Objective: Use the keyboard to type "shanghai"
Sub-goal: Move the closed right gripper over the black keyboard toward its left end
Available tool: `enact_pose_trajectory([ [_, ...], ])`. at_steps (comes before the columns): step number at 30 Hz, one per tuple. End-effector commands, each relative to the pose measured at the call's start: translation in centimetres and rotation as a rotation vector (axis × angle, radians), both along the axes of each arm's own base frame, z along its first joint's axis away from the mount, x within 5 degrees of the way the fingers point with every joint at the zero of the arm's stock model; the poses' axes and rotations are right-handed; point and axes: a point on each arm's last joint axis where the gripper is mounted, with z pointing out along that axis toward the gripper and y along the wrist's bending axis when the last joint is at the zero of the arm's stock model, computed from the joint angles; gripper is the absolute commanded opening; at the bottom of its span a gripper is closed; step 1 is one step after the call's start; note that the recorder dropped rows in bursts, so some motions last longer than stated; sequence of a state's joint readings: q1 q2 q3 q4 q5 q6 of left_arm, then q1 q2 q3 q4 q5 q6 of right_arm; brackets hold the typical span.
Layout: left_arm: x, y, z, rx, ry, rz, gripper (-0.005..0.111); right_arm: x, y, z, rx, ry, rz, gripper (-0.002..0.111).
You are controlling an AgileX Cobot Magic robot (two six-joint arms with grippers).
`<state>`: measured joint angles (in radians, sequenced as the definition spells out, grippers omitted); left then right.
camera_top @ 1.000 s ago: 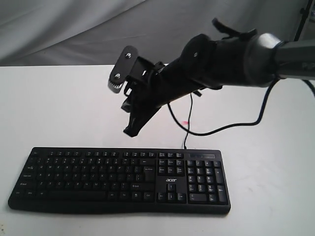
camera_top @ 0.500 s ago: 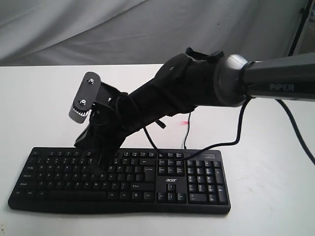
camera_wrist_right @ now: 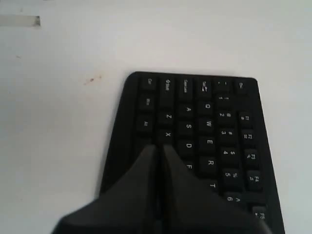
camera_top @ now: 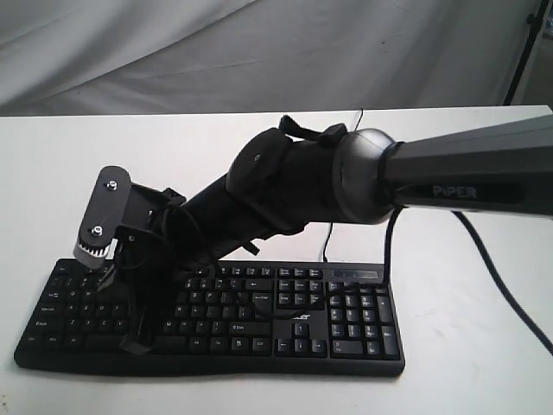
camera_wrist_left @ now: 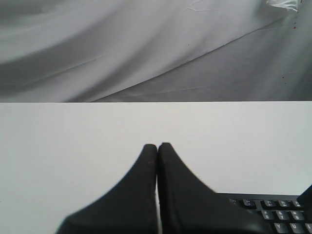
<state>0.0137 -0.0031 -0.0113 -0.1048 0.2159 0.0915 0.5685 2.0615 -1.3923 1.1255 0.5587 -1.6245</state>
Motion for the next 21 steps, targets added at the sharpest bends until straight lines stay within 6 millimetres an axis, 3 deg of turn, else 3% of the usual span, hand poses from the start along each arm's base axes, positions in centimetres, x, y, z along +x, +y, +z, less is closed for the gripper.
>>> enact_pose_trajectory([
  [1,0.0,0.0,0.0,-0.005,0.001,-0.004,0.001,0.7,0.3,-1.4,-0.015,-0.001,-0.037,0.0],
  [13,0.0,0.0,0.0,-0.005,0.001,-0.004,0.001,2.4,4.4,-3.3,-0.01,0.014,-0.032,0.0],
  [21,0.0,0.0,0.0,-0.005,0.001,-0.004,0.001,3.8,6.4,-2.8,-0.061,-0.027,-0.048,0.0],
])
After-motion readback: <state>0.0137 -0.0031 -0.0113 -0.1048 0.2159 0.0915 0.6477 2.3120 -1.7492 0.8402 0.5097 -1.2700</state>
